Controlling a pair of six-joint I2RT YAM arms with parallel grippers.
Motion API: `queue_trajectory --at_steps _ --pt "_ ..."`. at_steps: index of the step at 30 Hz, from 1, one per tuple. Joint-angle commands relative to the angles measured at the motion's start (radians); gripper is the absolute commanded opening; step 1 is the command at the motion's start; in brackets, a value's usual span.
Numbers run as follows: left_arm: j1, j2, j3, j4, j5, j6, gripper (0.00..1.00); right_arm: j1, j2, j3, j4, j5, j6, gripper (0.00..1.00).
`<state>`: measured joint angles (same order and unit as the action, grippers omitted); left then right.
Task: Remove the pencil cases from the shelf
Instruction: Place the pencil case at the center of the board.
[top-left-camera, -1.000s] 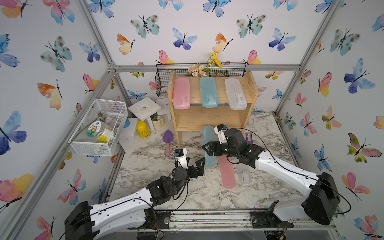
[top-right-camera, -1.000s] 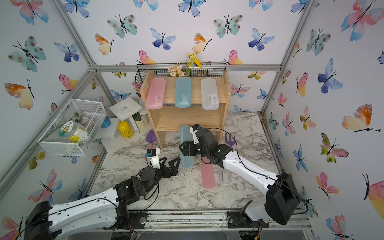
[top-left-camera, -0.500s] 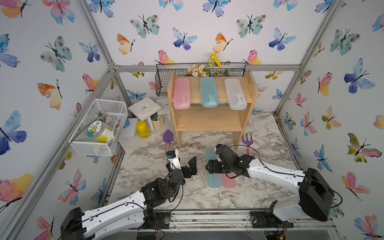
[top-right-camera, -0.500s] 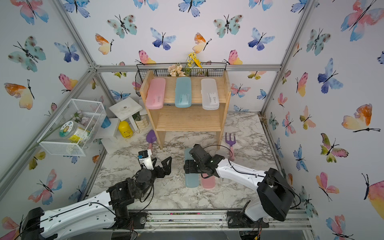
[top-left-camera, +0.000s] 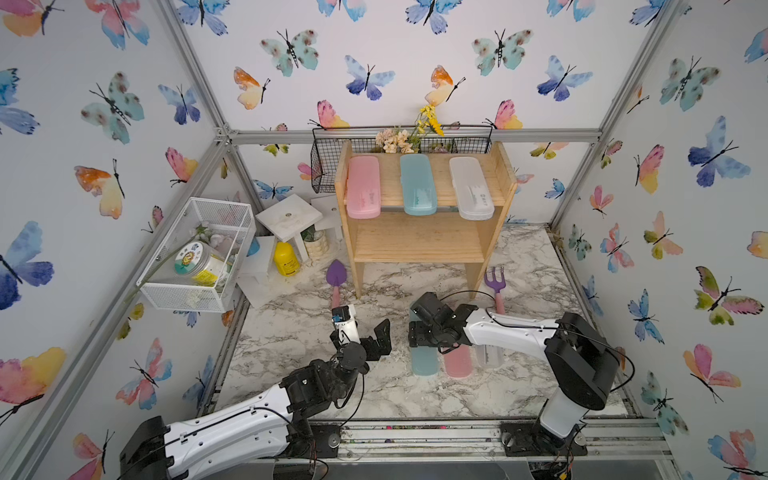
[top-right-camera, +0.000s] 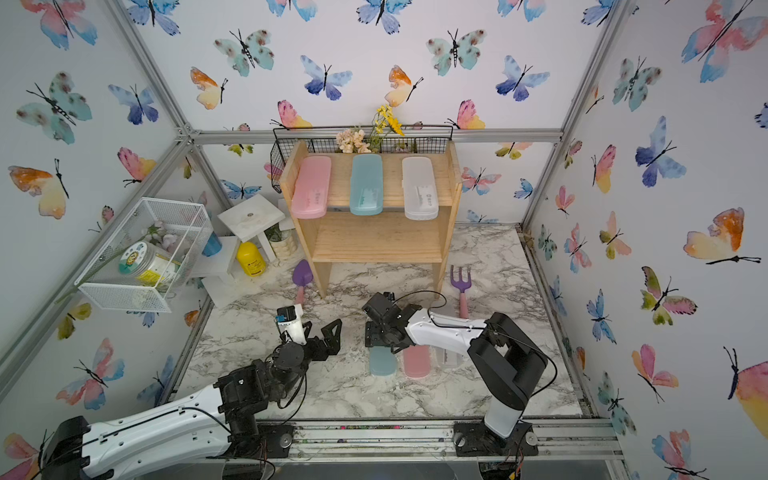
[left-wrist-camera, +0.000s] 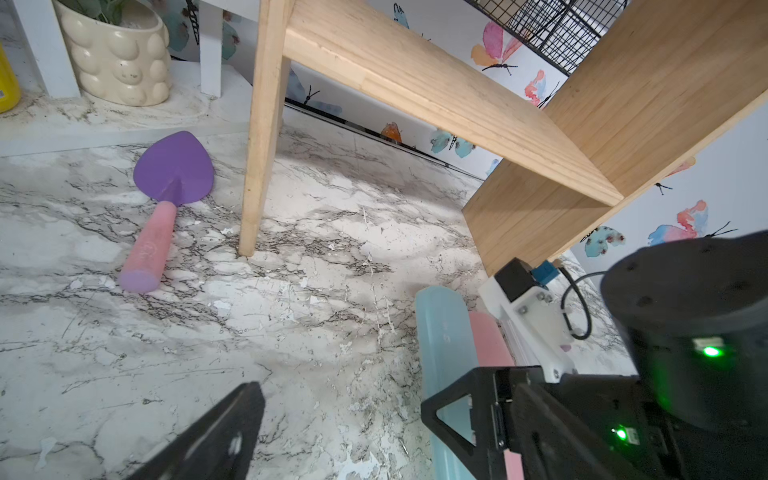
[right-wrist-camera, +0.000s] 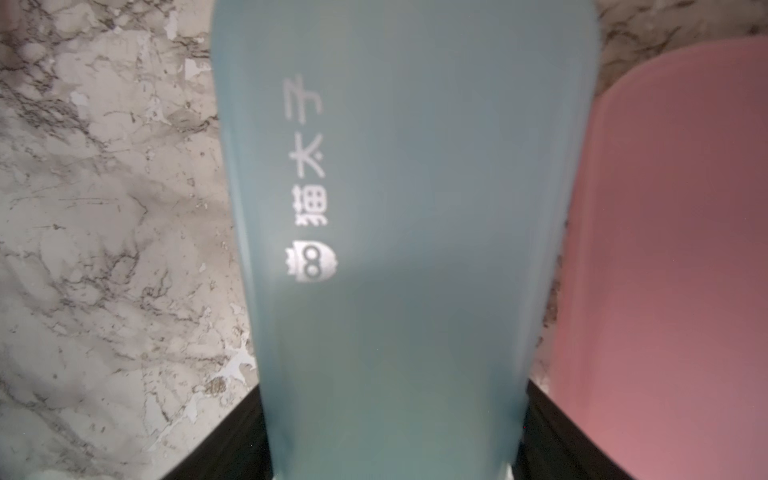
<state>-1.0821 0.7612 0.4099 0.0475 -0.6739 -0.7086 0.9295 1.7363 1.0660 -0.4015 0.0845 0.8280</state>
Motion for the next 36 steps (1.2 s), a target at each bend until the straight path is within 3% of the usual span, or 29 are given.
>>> queue_trajectory --at_steps 1,16,20,27,30,33,36 --pt "0.001 -0.013 -0.004 0.016 -0.007 -0.005 0.99 0.003 0.03 0.046 -0.054 0.072 -0.004 0.75" --pt "0.005 0.014 0.019 0.039 0.017 -0.027 0.99 0.003 0.052 0.04 -0.039 0.073 -0.015 0.89" --pt "0.01 -0.001 0.056 0.048 0.05 -0.033 0.99 0.003 -0.051 -0.019 0.011 0.064 -0.012 0.99" --pt "0.017 0.016 0.175 0.038 0.098 -0.013 0.99 0.003 -0.315 -0.076 -0.008 0.137 -0.044 0.99" --pt "0.048 0.023 0.225 0.072 0.184 -0.029 0.99 0.002 -0.457 -0.136 0.008 0.21 -0.079 0.99" --pt "0.145 0.016 0.244 0.166 0.362 -0.109 0.99 -0.009 -0.555 -0.172 -0.028 0.285 -0.108 0.99" --pt "0.24 -0.011 0.227 0.325 0.497 -0.205 0.99 -0.059 -0.602 -0.192 -0.068 0.279 -0.126 0.99"
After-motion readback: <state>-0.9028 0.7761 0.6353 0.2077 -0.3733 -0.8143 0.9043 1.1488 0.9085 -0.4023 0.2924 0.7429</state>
